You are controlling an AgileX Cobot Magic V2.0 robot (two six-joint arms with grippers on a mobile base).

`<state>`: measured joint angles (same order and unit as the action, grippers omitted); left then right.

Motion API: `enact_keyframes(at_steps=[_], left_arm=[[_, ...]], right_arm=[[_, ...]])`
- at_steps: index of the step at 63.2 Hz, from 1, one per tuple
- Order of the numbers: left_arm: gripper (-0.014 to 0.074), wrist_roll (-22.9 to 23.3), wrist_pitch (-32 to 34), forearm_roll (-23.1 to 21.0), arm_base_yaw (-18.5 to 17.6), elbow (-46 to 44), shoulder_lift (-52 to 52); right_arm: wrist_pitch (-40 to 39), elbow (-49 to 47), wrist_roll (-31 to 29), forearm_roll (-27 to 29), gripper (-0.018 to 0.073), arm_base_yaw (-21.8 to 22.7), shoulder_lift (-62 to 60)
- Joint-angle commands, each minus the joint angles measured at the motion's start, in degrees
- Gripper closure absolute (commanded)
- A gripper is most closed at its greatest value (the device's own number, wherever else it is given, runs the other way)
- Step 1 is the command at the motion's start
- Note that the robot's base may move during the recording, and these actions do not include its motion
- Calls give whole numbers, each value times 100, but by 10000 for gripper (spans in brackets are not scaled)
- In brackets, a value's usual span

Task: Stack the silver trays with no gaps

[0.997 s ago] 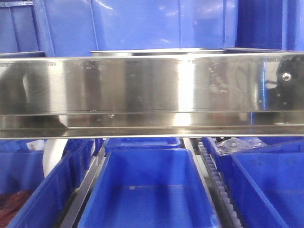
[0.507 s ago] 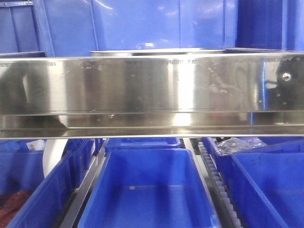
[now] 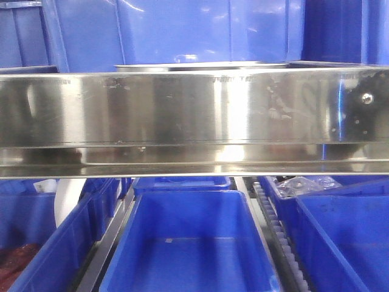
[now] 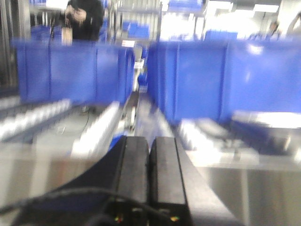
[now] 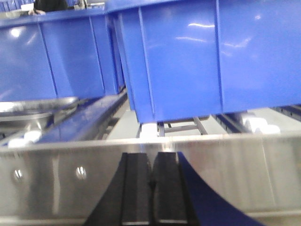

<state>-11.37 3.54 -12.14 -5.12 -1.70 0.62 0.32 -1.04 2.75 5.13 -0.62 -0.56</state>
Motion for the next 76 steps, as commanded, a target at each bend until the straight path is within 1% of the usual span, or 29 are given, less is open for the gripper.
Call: enact_keyframes(at_steps=[1, 3, 4, 7, 11, 12, 15, 19, 24, 28, 31, 33, 38, 42, 45, 54, 58, 61, 64, 66, 71, 74, 76], left_arm=[[644, 37, -86, 89, -23, -936, -77], [643, 37, -470, 217, -23, -1254, -165], [640, 37, -754, 309, -23, -1497, -240], [627, 37, -1290, 448, -35, -2071, -455], [588, 37, -2009, 535, -35, -2767, -792], [568, 37, -2173, 535, -35, -2979, -918], [520, 37, -2428, 535, -35, -3356, -1181], [412, 37, -2701, 524, -35, -3841, -1628], [261, 37, -2784, 512, -35, -4159, -2171], [160, 37, -2784, 485, -35, -4297, -2603], [125, 37, -2784, 356, -47, -4385, -2877], [118, 37, -2819, 267, -107, -4445, -3020], [120, -36, -3069, 52, -395, -4707, -3430], [121, -414, -3426, -173, -775, -5031, -3854], [122, -601, -3608, -239, -1120, -5310, -4200], [122, -686, -3813, -239, -1993, -6114, -5136], [122, -686, -3919, -239, -2309, -6529, -5663], [122, -686, -4047, -239, -2471, -6847, -6044], [122, -645, -4195, -239, -2580, -7184, -6435], [122, -536, -4304, -239, -2614, -7481, -6757], [122, -51, -4631, -188, -2614, -8172, -7420], [122, 259, -4892, 114, -2614, -8559, -7800], [122, 574, -5105, 425, -2614, -8834, -8040]], right_arm=[[-32, -844, -11, 17, 509, 10, -63], [186, -1086, -17, 17, 500, 10, -30], [333, -1271, -16, 12, 489, 10, 8], [613, -1697, -16, 12, 451, 10, 107], [1007, -2228, -16, 12, 363, 10, 293], [1123, -2396, -16, 12, 326, 10, 371], [1364, -2703, -16, 12, 235, 10, 565], [1619, -3128, -16, 12, 113, 10, 947], [1823, -3500, -16, 12, 6, 10, 1444], [1934, -3736, -16, 12, -40, 10, 1866], [2003, -3898, -16, 25, -53, 10, 2158], [2035, -3999, -16, 56, -53, -2, 2315], [2047, -4339, -16, 260, -53, -183, 2728], [2096, -4625, -21, 427, -53, -419, 3045], [2193, -4912, -49, 458, -53, -676, 3363], [2681, -5744, -120, 458, -53, -1462, 4387], [2979, -6185, -120, 458, -53, -1802, 4916], [3257, -6513, -120, 458, -53, -2001, 5324], [3525, -6857, -120, 453, -52, -2152, 5743], [3740, -7165, -120, 453, -52, -2229, 6104], [4404, -7900, -120, 434, -52, -2263, 6894], [4829, -8333, -114, 348, -52, -2263, 7317], [5139, -8653, -68, 235, -52, -2263, 7615]])
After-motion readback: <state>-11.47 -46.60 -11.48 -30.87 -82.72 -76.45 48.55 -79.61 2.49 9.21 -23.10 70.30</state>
